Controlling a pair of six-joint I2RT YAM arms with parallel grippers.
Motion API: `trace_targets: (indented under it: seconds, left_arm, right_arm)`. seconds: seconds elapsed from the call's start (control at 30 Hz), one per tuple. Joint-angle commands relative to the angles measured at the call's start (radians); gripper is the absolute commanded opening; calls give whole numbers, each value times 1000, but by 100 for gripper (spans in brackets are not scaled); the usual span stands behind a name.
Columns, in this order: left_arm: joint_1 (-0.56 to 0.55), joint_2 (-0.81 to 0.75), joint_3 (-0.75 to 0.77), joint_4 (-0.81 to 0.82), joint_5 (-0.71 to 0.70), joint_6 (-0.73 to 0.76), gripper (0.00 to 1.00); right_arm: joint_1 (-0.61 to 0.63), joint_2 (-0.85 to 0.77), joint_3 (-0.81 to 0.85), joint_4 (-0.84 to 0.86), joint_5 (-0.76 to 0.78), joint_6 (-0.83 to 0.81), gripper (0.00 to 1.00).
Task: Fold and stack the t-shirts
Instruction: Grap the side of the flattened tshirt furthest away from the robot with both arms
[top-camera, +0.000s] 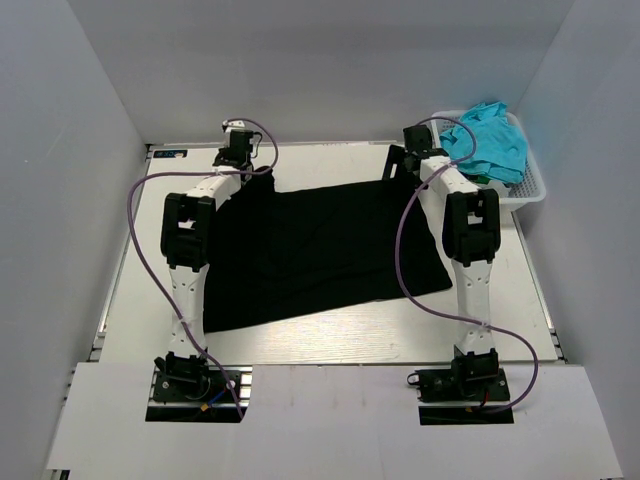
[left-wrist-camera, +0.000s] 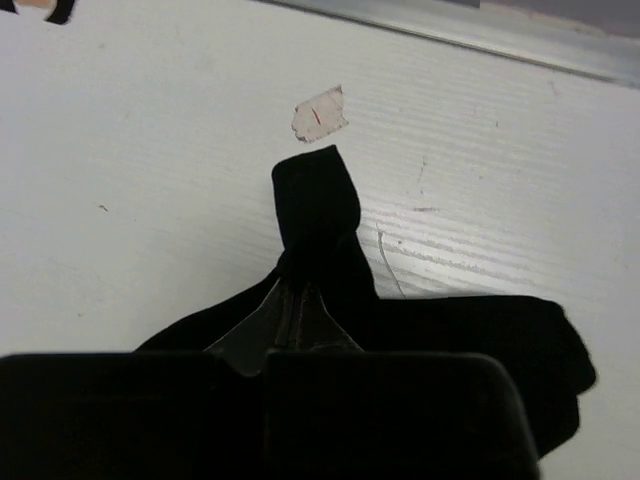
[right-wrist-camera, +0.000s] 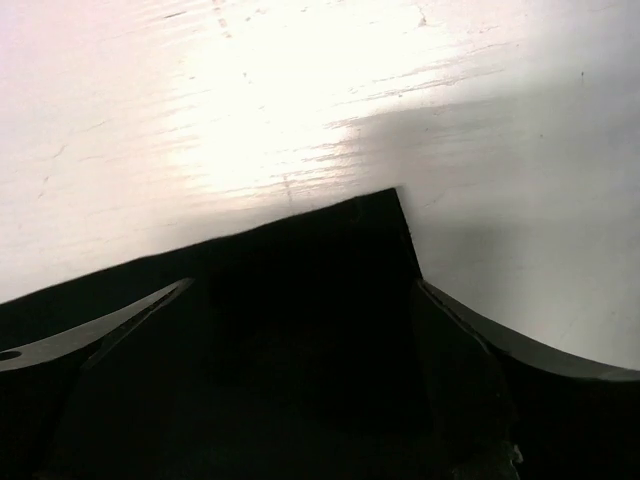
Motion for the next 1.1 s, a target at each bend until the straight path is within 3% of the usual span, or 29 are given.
trace_targets:
  seconds: [0.0,0.2,0.4,0.5,0.53,0.7,0.73,0.93,1.07]
  left_arm:
    - [7,-30,81,-6,-76,-32,0]
    - [26,-16,106,-21,-101,-55,0]
    - [26,-7,126,14,0,-7,0]
    - [26,-7,126,14,25,-7,0]
    - [26,-7,115,14,35,-7,0]
    - [26,-66,65,23,58,3,0]
    - [26,-83,55,23,58,3,0]
    - [6,-281,-104,-18,15,23,0]
    - [6,-443,-309,-53,25,-94,0]
  right_arm:
    - [0,10,56,73,42,-12,90]
    - [-5,31,48,73,82,-14,90]
    - [-3,67,63,62,47,-38,77]
    - [-3,70,63,64,32,-38,55]
    - [-5,70,65,62,30,-38,41]
    - [0,44,62,84,35,-60,3]
    - [3,19,59,87,44,-61,0]
    - [5,-157,-128,157,84,-72,0]
    - [5,-280,-260,203,79,-71,0]
